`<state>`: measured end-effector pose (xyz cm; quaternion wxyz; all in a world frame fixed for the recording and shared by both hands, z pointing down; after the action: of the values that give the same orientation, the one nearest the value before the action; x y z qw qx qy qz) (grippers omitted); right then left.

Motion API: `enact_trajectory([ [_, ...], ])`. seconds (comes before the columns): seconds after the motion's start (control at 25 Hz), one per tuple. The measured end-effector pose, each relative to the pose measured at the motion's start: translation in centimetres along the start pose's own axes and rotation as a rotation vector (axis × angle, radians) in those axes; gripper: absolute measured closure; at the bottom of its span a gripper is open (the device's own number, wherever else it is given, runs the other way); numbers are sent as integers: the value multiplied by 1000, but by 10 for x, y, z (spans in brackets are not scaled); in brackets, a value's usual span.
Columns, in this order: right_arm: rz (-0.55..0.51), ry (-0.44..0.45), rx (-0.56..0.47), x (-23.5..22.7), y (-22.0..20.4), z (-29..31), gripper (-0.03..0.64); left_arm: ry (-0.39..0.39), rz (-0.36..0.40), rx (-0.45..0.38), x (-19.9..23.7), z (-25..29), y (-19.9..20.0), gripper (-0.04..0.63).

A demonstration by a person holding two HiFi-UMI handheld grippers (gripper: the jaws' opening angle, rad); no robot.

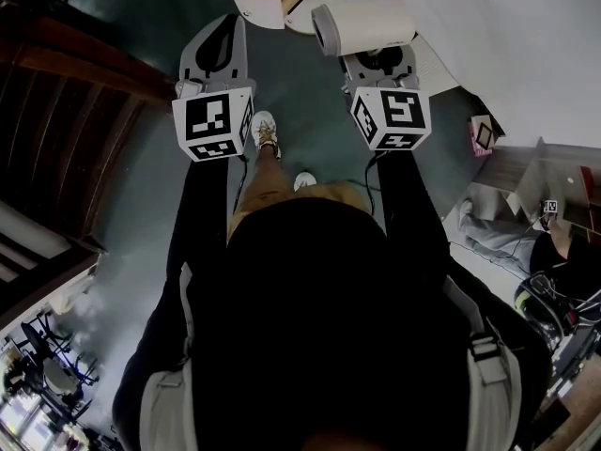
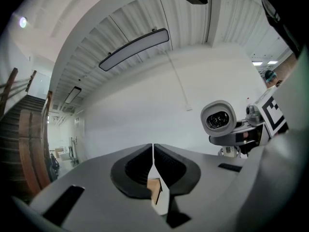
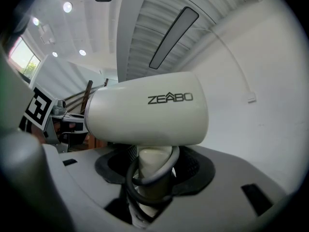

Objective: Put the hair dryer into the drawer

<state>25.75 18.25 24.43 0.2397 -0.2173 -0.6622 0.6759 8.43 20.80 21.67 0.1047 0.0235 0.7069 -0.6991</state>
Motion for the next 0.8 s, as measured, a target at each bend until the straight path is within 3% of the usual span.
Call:
enact_trajectory([
  [0.48, -5, -5, 33, -20, -6, 97, 376, -23, -15, -10, 51, 85, -18, 571],
  [0.8, 11, -38, 75, -34, -22, 176, 376, -76, -8, 29, 90, 154, -44, 572],
])
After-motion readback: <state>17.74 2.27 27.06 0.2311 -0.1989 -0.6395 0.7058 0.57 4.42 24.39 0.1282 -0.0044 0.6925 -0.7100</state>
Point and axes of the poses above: the fingertips, and each gripper's own axes: z forward along the fingers, x to its left, y out of its top, the point moved 1 cm from there along -z, backward along the fingers, and after that the axes turned 5 degrees about y, right-handed, at the moved point
